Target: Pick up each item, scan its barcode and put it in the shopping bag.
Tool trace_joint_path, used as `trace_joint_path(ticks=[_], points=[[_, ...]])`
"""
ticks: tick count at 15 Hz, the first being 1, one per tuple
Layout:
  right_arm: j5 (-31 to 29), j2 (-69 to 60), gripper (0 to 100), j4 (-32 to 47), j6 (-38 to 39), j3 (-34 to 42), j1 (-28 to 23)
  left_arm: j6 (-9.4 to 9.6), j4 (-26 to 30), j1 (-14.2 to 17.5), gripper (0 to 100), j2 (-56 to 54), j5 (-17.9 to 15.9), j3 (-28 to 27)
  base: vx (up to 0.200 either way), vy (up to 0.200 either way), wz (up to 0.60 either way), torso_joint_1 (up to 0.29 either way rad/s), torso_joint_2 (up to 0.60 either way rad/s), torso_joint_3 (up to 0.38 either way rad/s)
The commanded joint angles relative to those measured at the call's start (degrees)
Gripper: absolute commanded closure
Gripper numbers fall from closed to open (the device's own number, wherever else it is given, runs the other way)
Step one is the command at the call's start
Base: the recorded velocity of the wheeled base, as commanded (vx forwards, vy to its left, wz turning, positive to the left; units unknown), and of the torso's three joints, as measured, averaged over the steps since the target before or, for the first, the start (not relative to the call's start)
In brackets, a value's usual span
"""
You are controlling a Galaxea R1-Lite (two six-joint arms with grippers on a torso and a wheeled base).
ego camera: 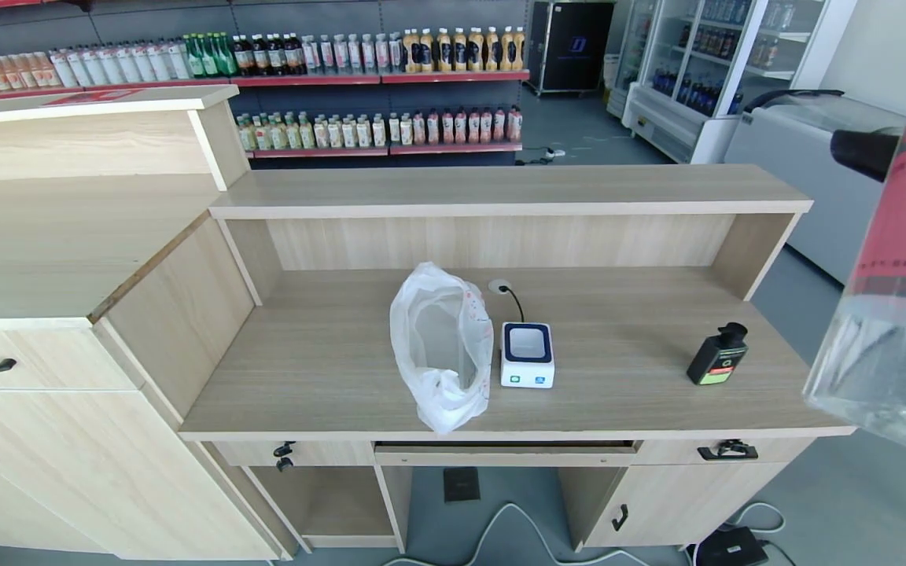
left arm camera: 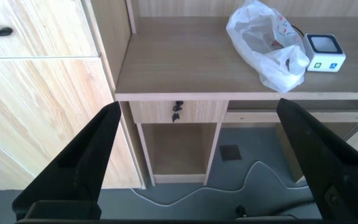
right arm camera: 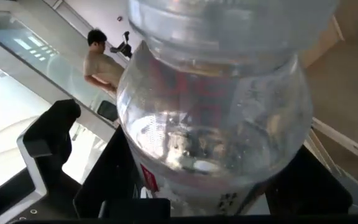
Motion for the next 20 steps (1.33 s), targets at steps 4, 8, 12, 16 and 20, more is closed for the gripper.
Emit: trace_joint_path(ticks=[4, 8, 12, 16, 20], points=[[3.0, 1.0, 100, -1.2, -2.8, 1.1, 1.5, 0.00, 0.0, 0.0, 0, 0.0, 0.0, 0.0, 0.000, 0.000, 0.00, 0.000, 0.00, 0.000], [3.2, 0.2, 100, -1.2, -8.2, 5.5, 3.7, 0.00, 0.0, 0.0, 0, 0.0, 0.0, 0.0, 0.000, 0.000, 0.00, 0.000, 0.00, 0.000], [3.1, 0.3, 100, -1.1, -10.0, 6.7, 3.6, 0.00, 0.0, 0.0, 0, 0.0, -0.1, 0.0, 0.000, 0.000, 0.00, 0.000, 0.00, 0.000], [3.2, 0.5, 100, -0.9, -9.8, 6.4, 3.7, 0.00, 0.0, 0.0, 0, 0.0, 0.0, 0.0, 0.000, 0.000, 0.00, 0.000, 0.00, 0.000], [3.2, 0.3, 100, -0.9, -9.8, 6.7, 4.7, 0.00, 0.0, 0.0, 0, 0.0, -0.1, 0.0, 0.000, 0.000, 0.00, 0.000, 0.00, 0.000]])
